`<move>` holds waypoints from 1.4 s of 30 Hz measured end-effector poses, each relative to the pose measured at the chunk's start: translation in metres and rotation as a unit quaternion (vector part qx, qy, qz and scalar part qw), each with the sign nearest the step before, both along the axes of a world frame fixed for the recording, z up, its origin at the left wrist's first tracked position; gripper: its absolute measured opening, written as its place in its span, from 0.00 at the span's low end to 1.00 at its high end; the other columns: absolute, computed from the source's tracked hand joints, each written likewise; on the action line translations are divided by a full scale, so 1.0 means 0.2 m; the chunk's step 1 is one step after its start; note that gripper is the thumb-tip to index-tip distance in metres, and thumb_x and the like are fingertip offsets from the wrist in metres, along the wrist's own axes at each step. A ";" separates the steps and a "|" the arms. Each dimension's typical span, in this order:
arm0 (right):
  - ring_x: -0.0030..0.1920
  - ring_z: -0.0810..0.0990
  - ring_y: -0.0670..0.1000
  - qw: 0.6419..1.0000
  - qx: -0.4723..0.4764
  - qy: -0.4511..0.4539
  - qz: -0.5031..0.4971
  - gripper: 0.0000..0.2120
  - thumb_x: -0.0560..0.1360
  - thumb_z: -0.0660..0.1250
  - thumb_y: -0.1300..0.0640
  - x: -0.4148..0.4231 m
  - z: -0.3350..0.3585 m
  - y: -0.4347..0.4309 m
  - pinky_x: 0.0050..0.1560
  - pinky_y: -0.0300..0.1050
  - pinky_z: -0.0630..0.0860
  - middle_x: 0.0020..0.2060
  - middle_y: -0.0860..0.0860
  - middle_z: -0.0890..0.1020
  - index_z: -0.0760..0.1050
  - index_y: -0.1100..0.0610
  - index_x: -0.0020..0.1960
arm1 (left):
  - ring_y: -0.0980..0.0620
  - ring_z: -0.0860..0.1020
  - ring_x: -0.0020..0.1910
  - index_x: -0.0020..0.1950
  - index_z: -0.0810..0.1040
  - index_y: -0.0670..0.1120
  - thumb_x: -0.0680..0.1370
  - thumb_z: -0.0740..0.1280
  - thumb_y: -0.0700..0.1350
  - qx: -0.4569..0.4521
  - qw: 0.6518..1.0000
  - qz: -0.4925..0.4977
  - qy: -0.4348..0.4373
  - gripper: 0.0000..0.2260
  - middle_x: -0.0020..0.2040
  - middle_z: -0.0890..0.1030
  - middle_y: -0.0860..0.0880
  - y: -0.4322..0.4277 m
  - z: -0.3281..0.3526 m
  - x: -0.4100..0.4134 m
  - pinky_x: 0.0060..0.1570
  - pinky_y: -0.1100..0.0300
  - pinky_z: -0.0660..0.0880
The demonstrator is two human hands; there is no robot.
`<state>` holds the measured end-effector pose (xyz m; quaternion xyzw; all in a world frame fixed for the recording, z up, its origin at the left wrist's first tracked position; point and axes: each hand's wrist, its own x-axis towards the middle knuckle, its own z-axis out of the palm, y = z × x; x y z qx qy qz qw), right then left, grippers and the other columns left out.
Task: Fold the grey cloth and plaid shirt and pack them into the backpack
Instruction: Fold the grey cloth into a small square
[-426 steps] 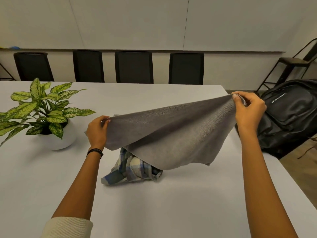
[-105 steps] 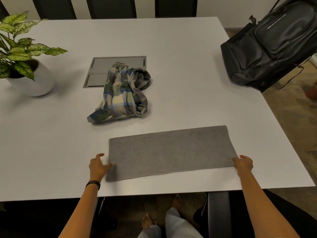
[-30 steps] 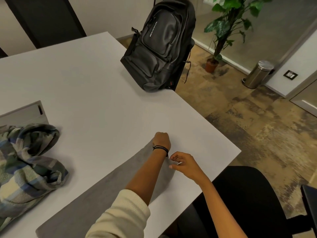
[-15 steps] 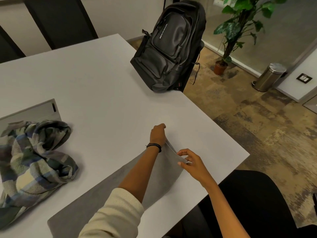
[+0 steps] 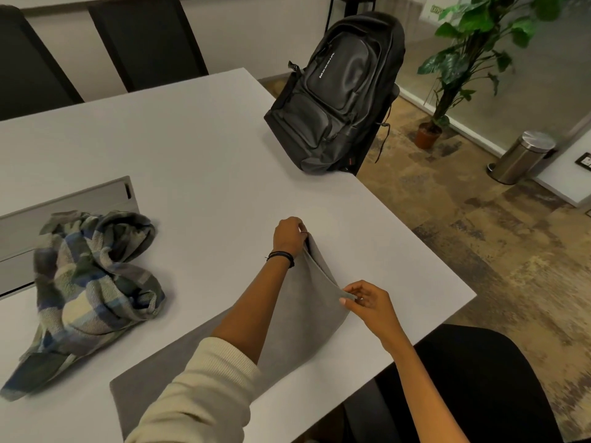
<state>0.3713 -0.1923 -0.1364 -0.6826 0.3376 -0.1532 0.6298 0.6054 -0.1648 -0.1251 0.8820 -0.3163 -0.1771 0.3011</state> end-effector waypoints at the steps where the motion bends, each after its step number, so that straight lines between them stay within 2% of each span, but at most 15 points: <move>1: 0.44 0.82 0.49 1.000 0.008 -0.005 -0.002 0.05 0.70 0.72 0.64 0.00 0.01 0.01 0.43 0.35 0.78 0.42 0.53 0.83 0.79 0.57 0.45 | 0.41 0.80 0.45 0.47 0.80 0.37 0.74 0.67 0.36 -0.003 1.000 0.002 0.005 0.05 0.48 0.81 0.39 0.02 0.01 0.01 0.47 0.57 0.73; 6: 0.44 0.81 0.49 1.000 0.011 -0.015 0.007 0.05 0.70 0.72 0.63 0.01 0.04 0.05 0.42 0.34 0.77 0.41 0.52 0.83 0.79 0.55 0.43 | 0.47 0.76 0.35 0.46 0.81 0.38 0.72 0.68 0.36 -0.018 0.999 0.022 0.039 0.05 0.47 0.82 0.41 0.12 0.06 0.06 0.45 0.57 0.77; 9: 0.42 0.81 0.48 0.999 0.017 -0.021 0.017 0.05 0.70 0.72 0.64 0.02 0.07 0.08 0.41 0.35 0.77 0.40 0.53 0.82 0.79 0.56 0.42 | 0.55 0.77 0.24 0.45 0.81 0.38 0.72 0.67 0.34 -0.048 0.991 0.066 0.108 0.05 0.37 0.80 0.44 0.20 0.09 0.08 0.29 0.69 0.77; 11: 0.41 0.81 0.48 0.999 0.022 -0.025 0.029 0.05 0.69 0.72 0.65 0.02 0.09 0.10 0.41 0.35 0.77 0.38 0.52 0.82 0.78 0.57 0.41 | 0.60 0.75 0.19 0.44 0.81 0.39 0.72 0.67 0.33 -0.073 0.981 0.097 0.153 0.05 0.31 0.78 0.47 0.25 0.10 0.09 0.29 0.71 0.77; 16: 0.43 0.81 0.48 0.996 0.021 -0.028 0.084 0.05 0.69 0.72 0.66 0.03 0.14 0.15 0.44 0.36 0.77 0.37 0.48 0.84 0.81 0.58 0.43 | 0.60 0.77 0.22 0.41 0.81 0.41 0.72 0.69 0.33 -0.108 0.965 0.128 0.201 0.04 0.32 0.79 0.45 0.40 0.11 0.10 0.40 0.62 0.81; 20: 0.45 0.82 0.48 0.990 0.024 -0.040 0.136 0.06 0.70 0.71 0.66 0.03 0.18 0.21 0.47 0.36 0.77 0.39 0.49 0.84 0.82 0.57 0.44 | 0.59 0.77 0.23 0.44 0.82 0.39 0.71 0.69 0.34 -0.117 0.966 0.138 0.186 0.04 0.32 0.79 0.46 0.53 0.16 0.11 0.39 0.62 0.81; 25: 0.46 0.82 0.48 0.980 0.019 -0.043 0.194 0.07 0.71 0.70 0.67 0.08 0.22 0.31 0.48 0.36 0.77 0.40 0.49 0.84 0.82 0.57 0.44 | 0.52 0.78 0.31 0.47 0.81 0.37 0.71 0.68 0.33 -0.108 0.966 0.152 0.177 0.06 0.34 0.79 0.46 0.74 0.20 0.13 0.42 0.59 0.81; 32: 0.44 0.83 0.48 0.965 0.012 -0.035 0.259 0.07 0.70 0.71 0.66 0.19 0.24 0.51 0.47 0.36 0.78 0.38 0.48 0.85 0.82 0.55 0.42 | 0.52 0.78 0.32 0.46 0.82 0.38 0.72 0.67 0.32 -0.113 0.966 0.183 0.144 0.06 0.33 0.80 0.46 1.09 0.21 0.15 0.37 0.64 0.80; 36: 0.43 0.82 0.44 0.950 0.015 -0.035 0.309 0.07 0.70 0.70 0.67 0.25 0.25 0.65 0.45 0.33 0.76 0.37 0.45 0.84 0.81 0.56 0.42 | 0.55 0.77 0.32 0.46 0.82 0.38 0.73 0.68 0.34 -0.103 0.966 0.198 0.128 0.05 0.34 0.79 0.46 1.31 0.19 0.16 0.32 0.69 0.77; 42: 0.45 0.82 0.46 0.928 0.015 -0.031 0.371 0.08 0.69 0.72 0.66 0.34 0.21 0.86 0.48 0.35 0.77 0.38 0.45 0.85 0.82 0.53 0.42 | 0.52 0.78 0.34 0.46 0.81 0.37 0.73 0.70 0.36 -0.106 0.953 0.255 0.122 0.04 0.38 0.80 0.43 1.65 0.09 0.18 0.35 0.65 0.79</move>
